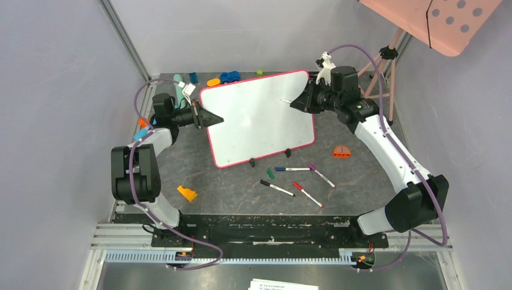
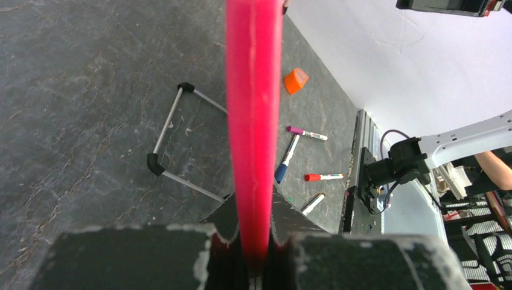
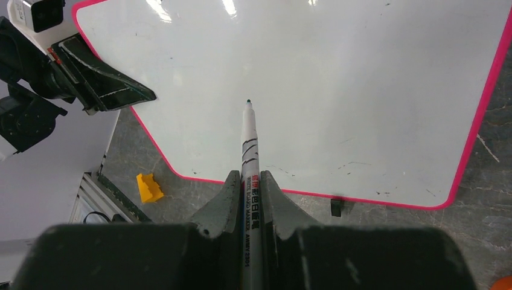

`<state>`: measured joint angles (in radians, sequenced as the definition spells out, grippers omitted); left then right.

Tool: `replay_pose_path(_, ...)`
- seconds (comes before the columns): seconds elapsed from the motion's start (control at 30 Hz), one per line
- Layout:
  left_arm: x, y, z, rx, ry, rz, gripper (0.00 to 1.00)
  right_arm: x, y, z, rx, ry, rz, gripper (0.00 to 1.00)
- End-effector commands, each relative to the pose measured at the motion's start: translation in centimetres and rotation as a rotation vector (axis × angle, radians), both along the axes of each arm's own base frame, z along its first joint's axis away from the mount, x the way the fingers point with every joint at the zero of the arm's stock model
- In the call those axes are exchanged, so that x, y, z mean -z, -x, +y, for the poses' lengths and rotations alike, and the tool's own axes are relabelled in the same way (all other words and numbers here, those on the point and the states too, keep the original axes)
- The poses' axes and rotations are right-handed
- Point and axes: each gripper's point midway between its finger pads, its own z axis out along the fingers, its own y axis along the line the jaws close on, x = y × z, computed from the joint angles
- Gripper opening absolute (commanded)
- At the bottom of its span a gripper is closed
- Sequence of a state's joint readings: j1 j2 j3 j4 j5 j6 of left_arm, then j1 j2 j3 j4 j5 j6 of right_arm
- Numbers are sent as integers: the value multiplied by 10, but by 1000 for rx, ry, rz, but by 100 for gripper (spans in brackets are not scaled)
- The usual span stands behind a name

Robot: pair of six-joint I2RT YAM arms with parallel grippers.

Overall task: Write a sentence on the whiteboard
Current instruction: Move the whiteboard to the center of the board.

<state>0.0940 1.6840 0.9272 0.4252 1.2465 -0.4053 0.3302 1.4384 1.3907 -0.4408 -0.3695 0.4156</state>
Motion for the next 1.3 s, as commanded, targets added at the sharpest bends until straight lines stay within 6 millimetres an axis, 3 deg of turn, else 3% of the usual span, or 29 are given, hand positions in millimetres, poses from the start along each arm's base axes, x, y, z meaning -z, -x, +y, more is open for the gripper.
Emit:
replay_pose_path(0.0, 56, 19, 5, -10, -131, 129, 2, -23, 3, 3, -16, -29, -69, 0)
replay_pose_path(0.23, 59, 28, 1, 10, -121, 148, 6, -25, 2, 5, -21, -35, -72, 0)
replay_pose_path(0.3, 61, 30, -1, 26, -106, 162, 18, -25, 1, 4, -20, -35, -72, 0)
replay_pose_path(0.37, 60, 28, -1, 27, -96, 173, 38, -26, 1, 5, -19, -37, -72, 0)
replay_pose_path(0.53, 56, 26, 0, 17, -107, 153, 67, -26, 1, 4, -16, -37, -72, 0)
replay_pose_path(0.67, 57, 26, 0, 16, -108, 154, 75, -27, 1, 4, -12, -37, -75, 0)
replay_pose_path(0.77, 54, 26, 0, 15, -109, 145, 99, -26, 2, 3, -9, -34, -73, 0)
replay_pose_path(1.1, 38, 26, 28, -135, -201, 116, 100, -27, -1, 3, 11, -56, -89, 0)
replay_pose_path(1.27, 16, 30, 40, -256, -195, 52, 100, -25, -1, 6, 7, -69, -84, 0)
